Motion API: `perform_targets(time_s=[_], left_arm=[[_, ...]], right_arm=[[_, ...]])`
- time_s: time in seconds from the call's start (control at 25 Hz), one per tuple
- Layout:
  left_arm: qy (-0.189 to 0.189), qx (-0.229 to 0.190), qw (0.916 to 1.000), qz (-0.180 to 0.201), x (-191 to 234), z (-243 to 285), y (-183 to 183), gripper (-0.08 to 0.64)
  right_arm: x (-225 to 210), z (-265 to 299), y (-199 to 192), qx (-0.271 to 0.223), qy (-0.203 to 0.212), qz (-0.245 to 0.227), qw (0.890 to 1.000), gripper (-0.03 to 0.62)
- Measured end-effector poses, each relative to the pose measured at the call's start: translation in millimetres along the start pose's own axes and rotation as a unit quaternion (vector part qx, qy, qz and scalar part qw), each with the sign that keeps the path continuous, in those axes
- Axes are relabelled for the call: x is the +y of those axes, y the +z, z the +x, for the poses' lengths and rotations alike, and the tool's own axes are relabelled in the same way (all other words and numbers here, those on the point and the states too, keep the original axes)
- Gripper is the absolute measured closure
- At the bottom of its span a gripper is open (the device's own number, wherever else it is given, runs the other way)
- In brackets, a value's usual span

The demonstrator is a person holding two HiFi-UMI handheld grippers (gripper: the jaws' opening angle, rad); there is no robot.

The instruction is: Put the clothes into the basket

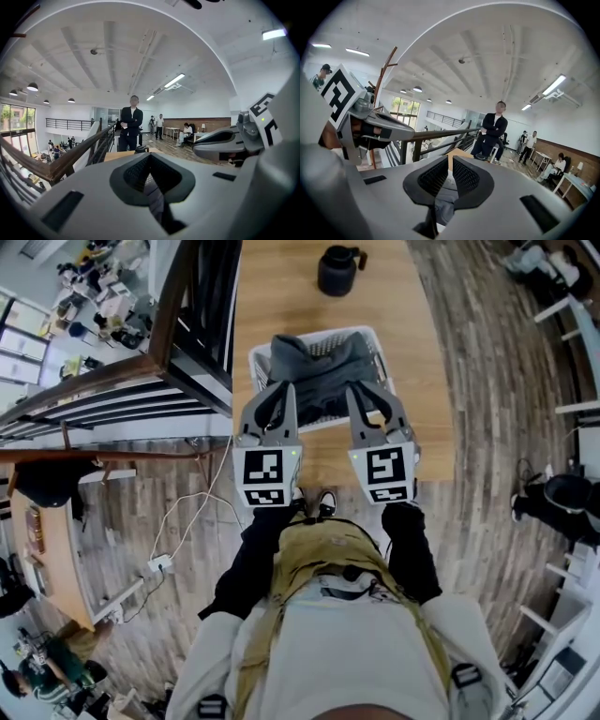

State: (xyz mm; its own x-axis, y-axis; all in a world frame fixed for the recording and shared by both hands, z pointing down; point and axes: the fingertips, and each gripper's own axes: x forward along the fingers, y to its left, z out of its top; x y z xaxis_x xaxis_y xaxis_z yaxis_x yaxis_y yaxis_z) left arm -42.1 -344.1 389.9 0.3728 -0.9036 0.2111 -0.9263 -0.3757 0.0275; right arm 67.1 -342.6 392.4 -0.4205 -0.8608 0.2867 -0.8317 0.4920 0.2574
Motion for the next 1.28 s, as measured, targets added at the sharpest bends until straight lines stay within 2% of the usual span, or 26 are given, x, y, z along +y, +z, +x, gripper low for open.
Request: perform_targets(time_s=[0.44, 0.88, 1.08, 1.28], left_arm=[[-0.026, -0.033, 0.9988, 0.024, -28, -1, 27, 0.560], [-0.033, -0.089, 0.9949, 0.035, -37, -18, 60, 0.560], [-0.029, -0.108, 0.9931, 0.033, -34, -27, 73, 0.560], [-0.028, -0.107, 0.9932, 0.035, -31, -31, 73, 0.560]], right_arm=[[-8, -20, 35, -0.068, -0.029, 0.053, 0.996, 0.569], [-30, -49, 66, -0.142, -0.063, 0.119, 0.981, 0.569], [-34, -59, 80, -0.161, -0.070, 0.120, 0.977, 0.570], [-32, -63, 86, -0.169, -0.075, 0.116, 0.976, 0.570]])
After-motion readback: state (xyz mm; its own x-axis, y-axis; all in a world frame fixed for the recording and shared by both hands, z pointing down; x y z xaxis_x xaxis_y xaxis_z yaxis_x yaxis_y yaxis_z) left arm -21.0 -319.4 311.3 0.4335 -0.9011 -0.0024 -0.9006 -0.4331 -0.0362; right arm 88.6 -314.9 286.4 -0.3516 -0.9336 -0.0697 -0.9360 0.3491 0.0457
